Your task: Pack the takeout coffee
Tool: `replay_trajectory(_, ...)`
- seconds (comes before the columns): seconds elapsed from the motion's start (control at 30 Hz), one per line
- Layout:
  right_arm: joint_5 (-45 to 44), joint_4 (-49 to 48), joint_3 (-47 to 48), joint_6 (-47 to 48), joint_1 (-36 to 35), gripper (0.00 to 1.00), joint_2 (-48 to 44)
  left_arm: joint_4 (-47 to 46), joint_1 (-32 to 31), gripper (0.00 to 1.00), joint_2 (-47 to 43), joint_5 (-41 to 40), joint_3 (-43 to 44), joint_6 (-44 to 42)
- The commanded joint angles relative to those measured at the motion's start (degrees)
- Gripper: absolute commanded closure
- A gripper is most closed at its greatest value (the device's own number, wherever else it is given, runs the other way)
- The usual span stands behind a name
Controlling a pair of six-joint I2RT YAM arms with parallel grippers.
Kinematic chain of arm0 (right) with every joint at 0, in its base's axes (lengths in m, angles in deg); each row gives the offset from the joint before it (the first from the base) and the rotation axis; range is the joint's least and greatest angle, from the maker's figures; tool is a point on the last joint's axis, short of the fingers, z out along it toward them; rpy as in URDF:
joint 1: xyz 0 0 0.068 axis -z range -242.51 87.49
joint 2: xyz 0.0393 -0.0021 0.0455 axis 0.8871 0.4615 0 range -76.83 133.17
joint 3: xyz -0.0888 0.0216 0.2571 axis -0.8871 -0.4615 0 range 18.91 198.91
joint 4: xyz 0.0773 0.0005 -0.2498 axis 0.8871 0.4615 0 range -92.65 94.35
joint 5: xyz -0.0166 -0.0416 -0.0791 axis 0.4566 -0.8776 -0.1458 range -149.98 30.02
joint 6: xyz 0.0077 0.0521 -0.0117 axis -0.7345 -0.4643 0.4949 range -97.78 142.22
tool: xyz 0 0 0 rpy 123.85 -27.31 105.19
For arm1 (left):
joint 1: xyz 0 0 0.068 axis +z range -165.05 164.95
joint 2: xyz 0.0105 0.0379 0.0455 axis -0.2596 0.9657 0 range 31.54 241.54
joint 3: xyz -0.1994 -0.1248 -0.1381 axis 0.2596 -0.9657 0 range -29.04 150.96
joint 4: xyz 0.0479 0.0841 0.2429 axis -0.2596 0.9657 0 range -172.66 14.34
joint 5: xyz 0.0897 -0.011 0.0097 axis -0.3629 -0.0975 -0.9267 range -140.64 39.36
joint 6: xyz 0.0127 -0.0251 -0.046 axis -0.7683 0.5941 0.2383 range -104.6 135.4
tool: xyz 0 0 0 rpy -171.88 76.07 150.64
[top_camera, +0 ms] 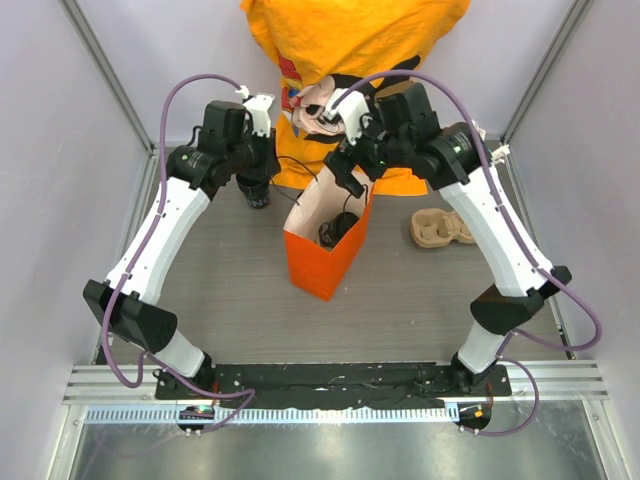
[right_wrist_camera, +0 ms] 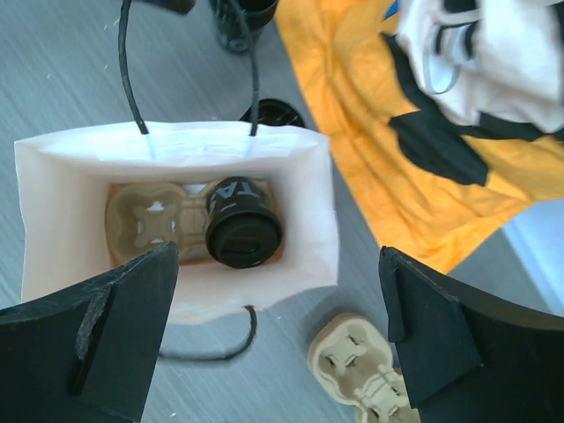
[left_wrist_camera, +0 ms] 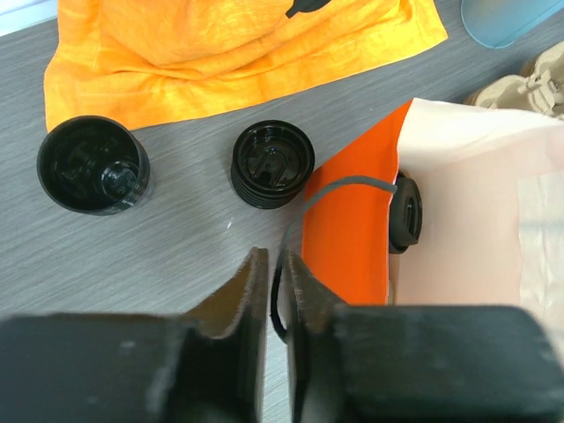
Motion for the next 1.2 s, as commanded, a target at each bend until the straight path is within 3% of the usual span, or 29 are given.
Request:
replay_trajectory(0.0, -4.8, -4.6, -0.6, -0.2, 0.4, 0.0, -4.3, -0.9, 0.2, 0.78, -1.7, 1.4, 1.3, -1.1)
replay_trajectory(0.13, -6.5, -5.9, -0.6, -0.9, 2.0, 0.0, -6.4, -0.7, 0.2, 0.57, -1.9, 1.9, 1.5, -1.5)
replay_trajectory(0.33, -9.2, -10.2, -3.1, -3.7, 7.7, 0.0, -10.0, -0.3, 0.2, 0.36, -2.3, 2.9, 2.1, -2.3)
replay_trajectory(0.63, -14.1, -20.1, -20.7, -5.2, 15.8, 0.0, -15.2, 1.2, 0.4, 0.16, -2.8, 4.1, 5.1, -5.1)
replay_trajectory(0.8, -10.6, -22.6, -24.6, -9.0, 23.1, 0.01, -14.4, 2.4, 0.8, 0.0, -3.0, 5.6, 7.9, -6.5)
replay_trajectory(0.97, -10.4, -27.0, -29.3, -11.5, 30.5, 0.03, -12.6, 3.5, 1.2, 0.0, -3.3, 5.7, 9.5, -7.8)
replay_trajectory(1.17, -11.9, -32.4, -32.2, -11.9, 34.5, 0.09, -8.6, 4.1, 1.5, 0.0, -3.6, 5.7, 9.7, -8.4)
